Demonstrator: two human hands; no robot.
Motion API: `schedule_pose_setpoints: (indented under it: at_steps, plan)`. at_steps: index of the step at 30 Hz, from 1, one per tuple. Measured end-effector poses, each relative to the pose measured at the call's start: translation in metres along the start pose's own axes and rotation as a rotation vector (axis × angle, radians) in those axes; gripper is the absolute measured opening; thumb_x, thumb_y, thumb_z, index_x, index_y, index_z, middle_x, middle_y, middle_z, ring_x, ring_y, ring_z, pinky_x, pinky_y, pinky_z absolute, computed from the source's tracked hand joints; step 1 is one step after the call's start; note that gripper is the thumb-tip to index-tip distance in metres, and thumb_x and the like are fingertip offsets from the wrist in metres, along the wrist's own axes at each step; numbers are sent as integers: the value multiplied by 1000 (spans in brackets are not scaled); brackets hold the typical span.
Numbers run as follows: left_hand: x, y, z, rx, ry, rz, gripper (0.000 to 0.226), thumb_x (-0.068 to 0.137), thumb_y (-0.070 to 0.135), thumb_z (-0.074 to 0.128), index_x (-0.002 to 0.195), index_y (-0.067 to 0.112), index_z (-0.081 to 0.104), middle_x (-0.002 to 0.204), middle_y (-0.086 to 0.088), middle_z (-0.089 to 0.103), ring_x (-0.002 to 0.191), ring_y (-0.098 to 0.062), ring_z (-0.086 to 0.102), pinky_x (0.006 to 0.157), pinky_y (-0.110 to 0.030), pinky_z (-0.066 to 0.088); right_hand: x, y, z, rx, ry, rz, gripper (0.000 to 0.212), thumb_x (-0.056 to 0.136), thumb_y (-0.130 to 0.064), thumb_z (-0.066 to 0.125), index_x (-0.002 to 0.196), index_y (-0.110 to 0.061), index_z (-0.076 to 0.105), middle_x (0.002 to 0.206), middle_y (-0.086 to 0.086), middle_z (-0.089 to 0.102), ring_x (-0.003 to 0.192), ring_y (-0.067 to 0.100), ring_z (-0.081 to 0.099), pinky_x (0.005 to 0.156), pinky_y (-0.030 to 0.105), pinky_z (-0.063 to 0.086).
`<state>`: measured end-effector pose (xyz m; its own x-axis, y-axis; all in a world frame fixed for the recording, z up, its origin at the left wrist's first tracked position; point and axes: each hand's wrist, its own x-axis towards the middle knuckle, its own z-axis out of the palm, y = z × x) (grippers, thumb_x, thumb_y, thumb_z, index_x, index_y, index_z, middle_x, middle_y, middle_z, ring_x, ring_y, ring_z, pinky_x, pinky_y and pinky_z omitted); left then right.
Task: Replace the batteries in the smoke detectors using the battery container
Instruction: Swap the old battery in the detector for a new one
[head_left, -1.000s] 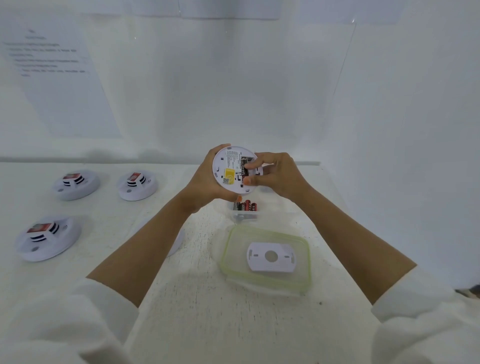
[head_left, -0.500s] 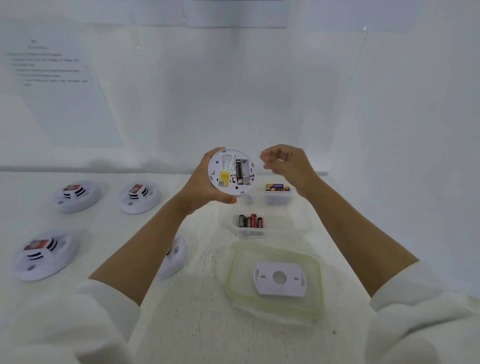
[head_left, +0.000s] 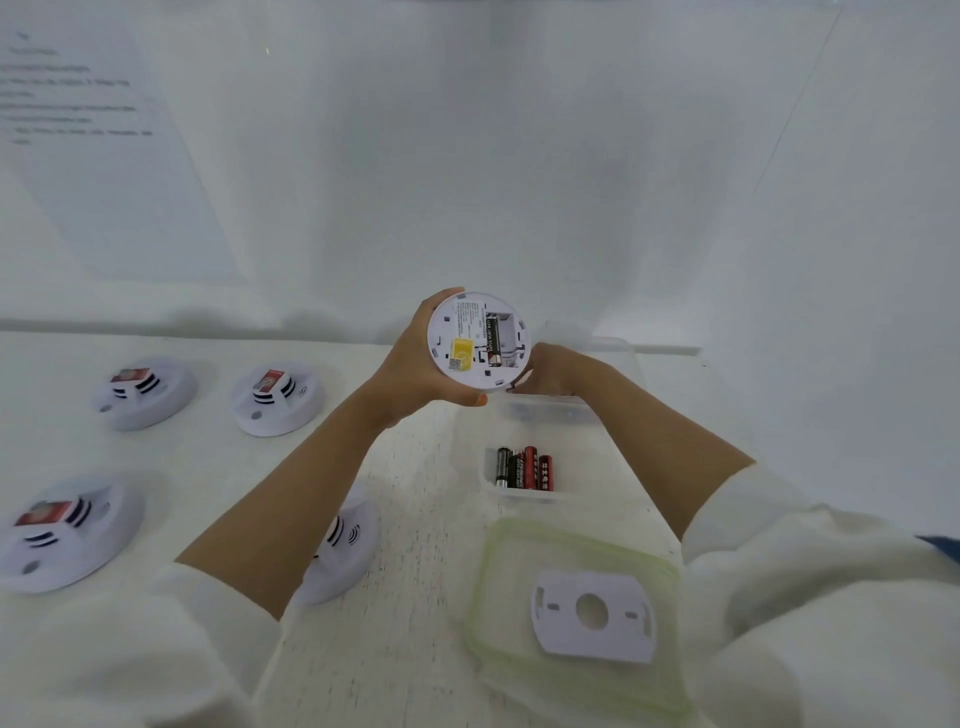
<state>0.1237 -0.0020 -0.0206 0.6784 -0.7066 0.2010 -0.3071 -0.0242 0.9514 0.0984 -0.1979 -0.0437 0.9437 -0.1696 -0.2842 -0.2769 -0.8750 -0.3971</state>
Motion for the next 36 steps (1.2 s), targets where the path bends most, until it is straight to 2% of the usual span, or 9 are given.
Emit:
schedule_pose_setpoints:
  at_steps: [7, 9, 13, 17, 20, 23, 30, 33, 36]
  plan:
    - [2, 4, 2, -16, -14, 18, 102, 46, -1, 78, 133, 24, 29, 125, 11, 45, 113, -2, 50, 78, -17, 51, 4, 2, 1, -48, 113, -77, 20, 77, -14, 66, 97, -11, 69, 94, 2, 65, 79, 15, 56, 63, 17, 41]
    - [0, 6, 2, -25, -17, 19, 103, 46, -2, 78, 133, 23, 29, 125, 10, 45, 113, -3, 49, 77, -17, 51, -7, 1, -8, 132, 201, -61, 13, 74, -7, 70, 86, -9, 66, 84, 3, 60, 65, 16, 56, 54, 14, 43]
    - [-7, 11, 5, -50, -15, 21, 102, 46, -4, 77, 132, 23, 29, 124, 10, 45, 111, -2, 50, 75, -16, 52, -43, -1, -33, 694, 536, -55, 25, 76, -5, 73, 96, -10, 59, 87, 17, 66, 70, 28, 66, 73, 37, 57]
    - [-13, 15, 10, -53, -30, 46, 101, 47, -4, 77, 132, 23, 29, 123, 9, 45, 111, -3, 50, 77, -16, 51, -82, -14, -52, 988, 634, -185, 22, 77, -8, 74, 94, -7, 60, 72, 12, 67, 57, 16, 64, 62, 25, 56]
    - [-19, 18, 14, -56, -41, 56, 103, 46, -6, 77, 133, 20, 29, 124, 8, 44, 110, 1, 51, 77, -17, 51, -102, -22, -56, 943, 620, -277, 21, 76, -9, 75, 93, -9, 62, 65, 4, 68, 56, 13, 63, 63, 24, 56]
    - [-25, 20, 18, -47, -45, 60, 104, 46, -7, 77, 135, 18, 28, 123, 7, 45, 105, 8, 53, 76, -17, 52, -111, -25, -52, 755, 627, -329, 23, 73, -10, 77, 92, -9, 64, 67, 9, 68, 60, 14, 62, 66, 29, 53]
    - [-43, 31, 27, -27, -26, 75, 104, 45, -1, 79, 133, 22, 29, 122, 8, 46, 111, -8, 51, 76, -20, 54, -127, -30, -33, 436, 714, -348, 24, 71, -24, 79, 91, -20, 68, 83, -6, 65, 70, 13, 58, 71, 29, 48]
    - [-51, 34, 29, -39, -17, 71, 104, 44, -2, 78, 133, 21, 29, 121, 6, 47, 110, -10, 52, 77, -22, 54, -132, -30, -24, 493, 678, -328, 22, 75, -24, 76, 93, -26, 64, 99, -5, 64, 85, 15, 60, 73, 27, 49]
    - [-60, 34, 32, -69, -9, 59, 103, 44, -4, 77, 133, 19, 30, 120, 5, 49, 108, -11, 54, 76, -24, 55, -138, -34, -14, 541, 643, -356, 17, 81, -15, 70, 97, -14, 63, 95, 3, 64, 85, 15, 62, 67, 24, 54]
